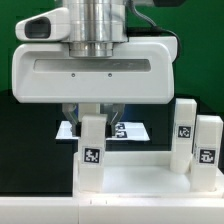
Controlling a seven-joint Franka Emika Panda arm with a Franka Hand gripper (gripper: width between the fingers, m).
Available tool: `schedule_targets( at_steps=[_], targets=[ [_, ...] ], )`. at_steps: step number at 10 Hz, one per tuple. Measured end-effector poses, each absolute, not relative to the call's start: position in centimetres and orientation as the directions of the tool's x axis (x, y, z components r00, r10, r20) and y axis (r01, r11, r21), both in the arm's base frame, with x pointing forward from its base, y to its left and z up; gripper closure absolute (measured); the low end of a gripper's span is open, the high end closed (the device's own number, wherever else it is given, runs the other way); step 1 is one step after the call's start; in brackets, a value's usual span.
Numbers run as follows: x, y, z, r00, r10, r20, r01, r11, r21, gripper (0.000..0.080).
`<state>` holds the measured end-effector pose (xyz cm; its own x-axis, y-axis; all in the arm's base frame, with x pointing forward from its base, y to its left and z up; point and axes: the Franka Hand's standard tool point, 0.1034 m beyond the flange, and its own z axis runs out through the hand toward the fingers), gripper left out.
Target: Assemble desk
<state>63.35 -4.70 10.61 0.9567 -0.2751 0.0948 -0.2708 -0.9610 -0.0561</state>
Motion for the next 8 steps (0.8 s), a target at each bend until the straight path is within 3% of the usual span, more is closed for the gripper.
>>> schedule_targets(
  at_steps=[2,5,6,8],
  targets=[
    [63.32,-4.90,10.51,0.829,-0.552,0.092,-0.546,-0.834,-0.082,0.0512],
    [63.00,-4.77,10.30,0.338,-0.941,-0.006,-0.932,-0.334,-0.141,0.0512],
    [62.93,-4.81,10.31,0.167,-0.985,-0.045,-0.977,-0.159,-0.143,0.0512],
    [62.91,-4.60,10.30,0.091,-0.994,-0.056,-0.987,-0.083,-0.138,0.0512]
  ],
)
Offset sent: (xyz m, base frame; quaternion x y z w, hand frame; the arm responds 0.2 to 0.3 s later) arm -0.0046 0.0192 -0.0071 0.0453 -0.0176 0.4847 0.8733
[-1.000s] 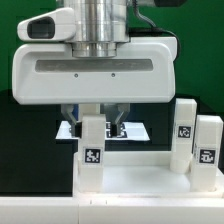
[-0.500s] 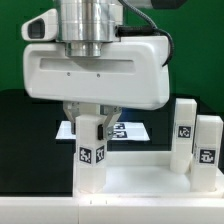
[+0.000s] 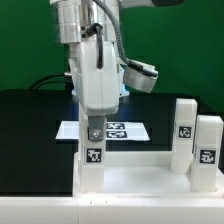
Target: Assemble desk
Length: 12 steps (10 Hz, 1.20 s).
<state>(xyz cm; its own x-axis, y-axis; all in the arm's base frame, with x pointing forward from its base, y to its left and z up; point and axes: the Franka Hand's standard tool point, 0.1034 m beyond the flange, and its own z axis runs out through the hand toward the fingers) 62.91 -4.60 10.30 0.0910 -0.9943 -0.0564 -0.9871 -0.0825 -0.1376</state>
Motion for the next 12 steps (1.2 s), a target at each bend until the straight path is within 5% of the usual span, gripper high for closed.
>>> schedule_targets(
  at_steps=[1,2,3,4,5,9,12],
  targets=[
    [62.9,-4.6,10.3,0.126,-0.991,-0.052,-0.983,-0.117,-0.139,0.0512],
    [62.9,-4.6,10.3,0.153,-0.987,-0.047,-0.979,-0.145,-0.140,0.0431],
    [62.8,-4.7,10.3,0.381,-0.924,-0.016,-0.916,-0.376,-0.141,0.0431],
    [62.6,-4.5,10.3,0.552,-0.834,-0.003,-0.827,-0.546,-0.135,0.0251],
    [62.2,-4.3,10.1,0.656,-0.754,-0.010,-0.749,-0.651,-0.123,0.0169],
    [62.3,-4.4,10.2,0.856,-0.516,0.040,-0.509,-0.854,-0.110,0.0151],
    [63.3,-4.9,10.7,0.979,-0.097,0.181,-0.092,-0.995,-0.034,0.0150]
  ],
)
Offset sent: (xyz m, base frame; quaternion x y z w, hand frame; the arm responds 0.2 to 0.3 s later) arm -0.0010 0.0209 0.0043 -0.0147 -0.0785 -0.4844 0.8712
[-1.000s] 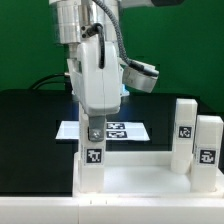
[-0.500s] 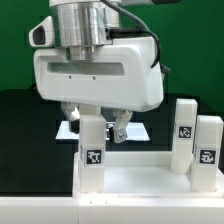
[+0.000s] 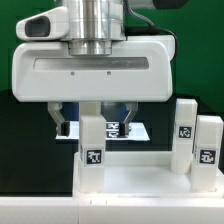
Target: Assemble desk
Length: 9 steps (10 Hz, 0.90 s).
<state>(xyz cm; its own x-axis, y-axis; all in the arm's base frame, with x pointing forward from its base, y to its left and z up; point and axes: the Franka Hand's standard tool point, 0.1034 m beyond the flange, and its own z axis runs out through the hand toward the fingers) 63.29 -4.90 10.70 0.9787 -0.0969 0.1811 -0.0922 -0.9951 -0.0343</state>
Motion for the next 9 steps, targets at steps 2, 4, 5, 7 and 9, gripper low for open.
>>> schedule_targets(
  at_steps=[2,4,5,7,9],
  targets=[
    [63.24,-4.93,10.64,0.974,-0.142,0.177,-0.137,-0.990,-0.042,0.0259],
    [63.23,-4.89,10.60,0.957,-0.235,0.172,-0.227,-0.972,-0.061,0.0393],
    [63.23,-4.97,10.61,0.943,-0.286,0.169,-0.278,-0.958,-0.069,0.0515],
    [63.26,-5.26,10.65,0.855,-0.496,0.153,-0.485,-0.868,-0.102,0.0515],
    [62.94,-5.06,10.67,0.631,-0.770,0.089,-0.760,-0.637,-0.130,0.0515]
  ],
)
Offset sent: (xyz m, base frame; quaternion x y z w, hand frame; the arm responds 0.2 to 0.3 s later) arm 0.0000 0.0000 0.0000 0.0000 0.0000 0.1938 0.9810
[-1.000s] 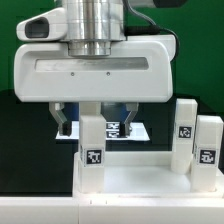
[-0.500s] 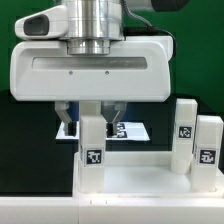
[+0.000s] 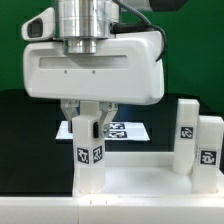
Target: Assemble desk
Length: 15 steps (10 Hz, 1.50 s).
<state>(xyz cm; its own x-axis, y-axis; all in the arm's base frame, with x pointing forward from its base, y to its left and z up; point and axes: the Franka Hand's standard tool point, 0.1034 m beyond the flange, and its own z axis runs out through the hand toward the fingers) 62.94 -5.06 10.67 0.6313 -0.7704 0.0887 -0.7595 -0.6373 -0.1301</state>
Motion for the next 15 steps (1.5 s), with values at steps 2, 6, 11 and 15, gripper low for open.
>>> schedule_targets(
  at_steps=[2,6,11,15],
  targets=[
    [62.86,-4.91,10.77,0.309,-0.951,0.015,-0.940,-0.308,-0.145,0.0515],
    [62.86,-4.97,10.83,0.010,-0.997,-0.071,-0.995,-0.002,-0.100,0.0514],
    [62.47,-5.19,10.53,-0.460,-0.880,-0.121,-0.881,0.469,-0.058,0.0501],
    [62.54,-4.45,10.75,-0.430,-0.895,-0.121,-0.896,0.439,-0.064,0.0339]
  ],
)
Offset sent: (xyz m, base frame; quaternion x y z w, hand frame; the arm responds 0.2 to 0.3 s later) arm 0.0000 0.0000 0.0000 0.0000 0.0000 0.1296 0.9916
